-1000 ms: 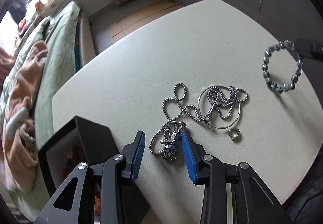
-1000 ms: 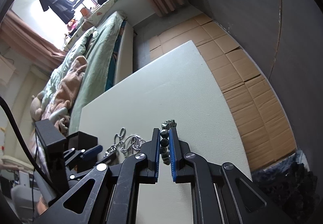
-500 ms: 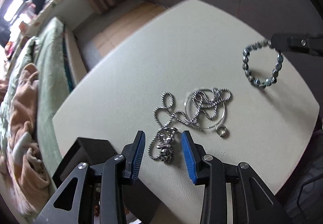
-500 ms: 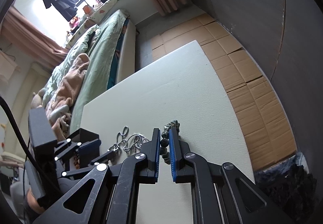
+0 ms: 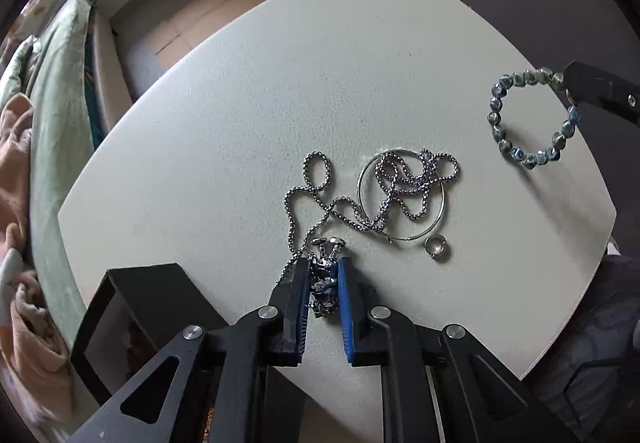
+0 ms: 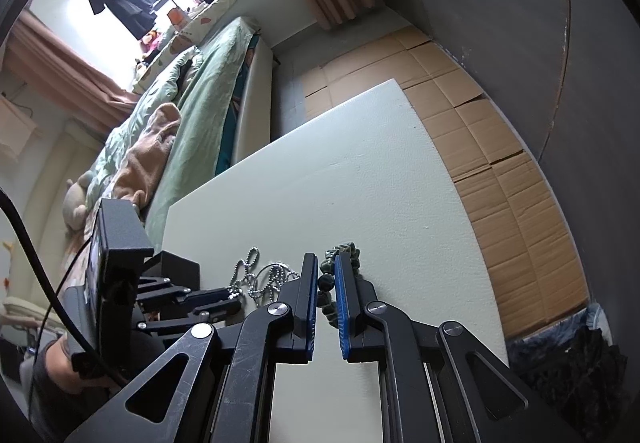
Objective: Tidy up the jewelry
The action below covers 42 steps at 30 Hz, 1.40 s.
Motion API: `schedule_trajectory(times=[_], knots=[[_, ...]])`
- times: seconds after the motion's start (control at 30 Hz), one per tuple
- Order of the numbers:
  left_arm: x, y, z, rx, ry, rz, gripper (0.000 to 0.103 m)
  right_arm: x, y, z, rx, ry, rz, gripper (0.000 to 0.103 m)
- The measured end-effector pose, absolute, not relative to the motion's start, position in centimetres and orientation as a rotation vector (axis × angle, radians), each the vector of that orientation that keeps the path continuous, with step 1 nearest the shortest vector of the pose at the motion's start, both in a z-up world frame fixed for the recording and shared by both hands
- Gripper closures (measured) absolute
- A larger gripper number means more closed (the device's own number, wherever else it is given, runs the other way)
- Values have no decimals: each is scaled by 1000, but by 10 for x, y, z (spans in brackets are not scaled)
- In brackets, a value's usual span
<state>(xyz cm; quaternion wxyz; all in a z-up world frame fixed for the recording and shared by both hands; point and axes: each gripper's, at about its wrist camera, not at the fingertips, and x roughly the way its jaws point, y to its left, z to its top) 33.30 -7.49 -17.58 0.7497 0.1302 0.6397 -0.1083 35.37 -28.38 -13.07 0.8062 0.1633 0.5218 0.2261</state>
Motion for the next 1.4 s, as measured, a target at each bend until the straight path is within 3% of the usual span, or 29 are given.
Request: schedule_trajectory(times=[0.13, 0.57, 0.63, 1.4], knots=[[326, -72, -168, 241, 1359, -221, 90, 352, -285, -129, 356, 1108, 492, 93], [291, -44, -63, 106, 1059, -156, 92, 346, -271, -109, 411, 1029, 594, 93], [286, -39, -44, 97, 1018, -135, 99, 344, -270, -105, 424, 1015, 613, 93], [244, -7, 133, 141, 652, 15, 99, 338, -252, -82, 500, 899, 729, 93]])
